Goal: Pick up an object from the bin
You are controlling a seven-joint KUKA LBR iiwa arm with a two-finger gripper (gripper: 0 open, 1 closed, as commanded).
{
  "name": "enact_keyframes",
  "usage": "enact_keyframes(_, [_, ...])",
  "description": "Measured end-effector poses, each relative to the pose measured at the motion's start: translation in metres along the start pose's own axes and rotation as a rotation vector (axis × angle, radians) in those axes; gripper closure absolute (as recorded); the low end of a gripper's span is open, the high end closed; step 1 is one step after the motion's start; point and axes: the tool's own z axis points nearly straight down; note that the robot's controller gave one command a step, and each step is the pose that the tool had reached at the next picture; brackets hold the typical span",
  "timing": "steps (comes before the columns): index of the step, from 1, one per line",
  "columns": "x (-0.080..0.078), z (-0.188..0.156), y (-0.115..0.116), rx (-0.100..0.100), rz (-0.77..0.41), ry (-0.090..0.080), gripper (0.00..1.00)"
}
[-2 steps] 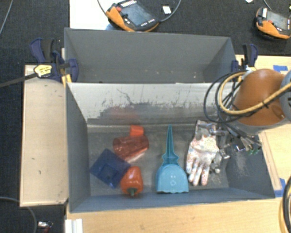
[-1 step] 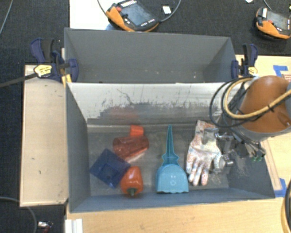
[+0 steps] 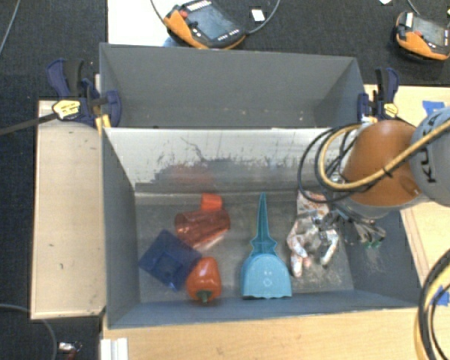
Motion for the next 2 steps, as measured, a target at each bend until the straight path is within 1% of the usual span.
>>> enact_keyframes(1, [0.000,0.000,0.000,0.000,-0.001,0.000,1.00])
enact_keyframes(2, [0.031,-0.096,-0.010,0.004,-0.007,-0.009,1.00])
